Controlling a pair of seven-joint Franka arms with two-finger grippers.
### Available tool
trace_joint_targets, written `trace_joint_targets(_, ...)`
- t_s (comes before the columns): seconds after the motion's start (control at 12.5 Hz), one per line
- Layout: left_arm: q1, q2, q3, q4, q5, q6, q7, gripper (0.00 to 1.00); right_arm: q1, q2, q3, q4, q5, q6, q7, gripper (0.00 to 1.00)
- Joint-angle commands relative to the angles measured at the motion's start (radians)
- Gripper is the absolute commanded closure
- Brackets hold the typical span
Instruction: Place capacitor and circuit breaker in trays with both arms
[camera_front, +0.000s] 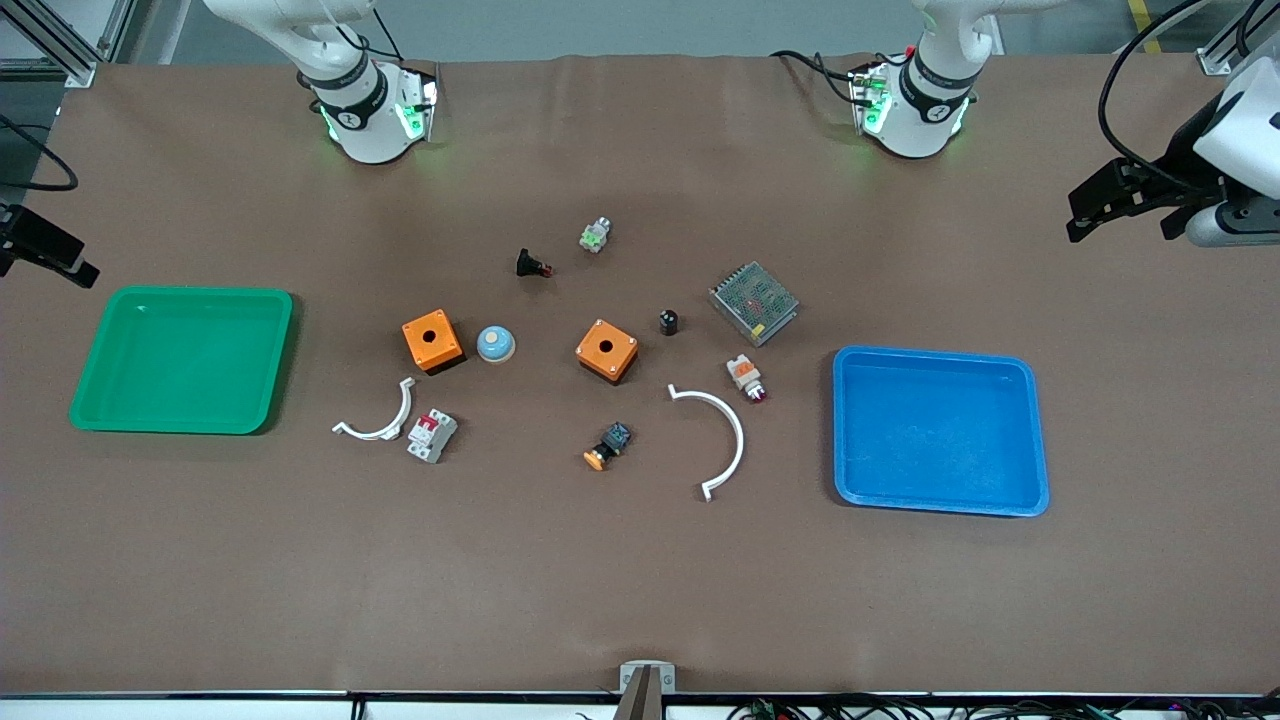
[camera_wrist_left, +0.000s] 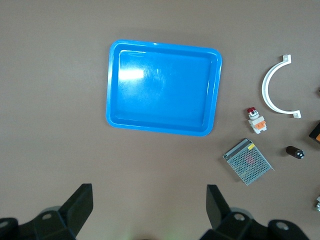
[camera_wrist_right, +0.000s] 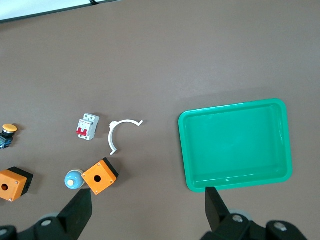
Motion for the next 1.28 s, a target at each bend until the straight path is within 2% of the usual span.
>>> trace_joint_targets(0.0, 0.000, 0.005, 0.002, 0.020, -0.001, -0.019, 0.013, 0.00, -0.014, 0.003, 0.014, 0.011, -0.012, -0.005, -0.001, 0.00)
trace_joint_targets(0.16, -0.002, 0.008, 0.002, 0.023, 0.000, -0.019, 0.012, 0.00, -0.014, 0.003, 0.014, 0.011, -0.011, -0.005, -0.001, 0.00)
trace_joint_targets(0.32, -0.017, 0.073, -0.010, 0.053, 0.006, -0.019, 0.012, 0.00, -0.017, 0.003, 0.012, -0.009, -0.009, -0.007, -0.001, 0.00)
trace_joint_targets(0.48, -0.054, 0.155, -0.049, 0.047, 0.005, -0.013, -0.009, 0.00, -0.027, 0.007, 0.011, -0.093, 0.003, 0.051, 0.000, 0.00)
trace_joint_targets(0.64, -0.103, 0.236, -0.074, 0.034, -0.003, 0.068, -0.086, 0.00, -0.017, 0.010, 0.014, -0.192, 0.008, 0.137, 0.003, 0.00)
trace_joint_targets(0.72, -0.146, 0.268, -0.074, 0.019, -0.006, 0.119, -0.162, 0.00, -0.007, 0.012, 0.015, -0.243, 0.033, 0.185, 0.007, 0.00)
trace_joint_targets(0.88, -0.250, 0.337, -0.073, 0.014, -0.003, 0.202, -0.361, 0.00, 0.004, 0.036, 0.015, -0.327, 0.150, 0.284, 0.103, 0.00)
trace_joint_targets(1.2, -0.437, 0.474, -0.071, -0.009, 0.032, 0.392, -0.753, 0.00, 0.168, 0.212, 0.015, -0.348, 0.167, 0.474, 0.428, 0.00)
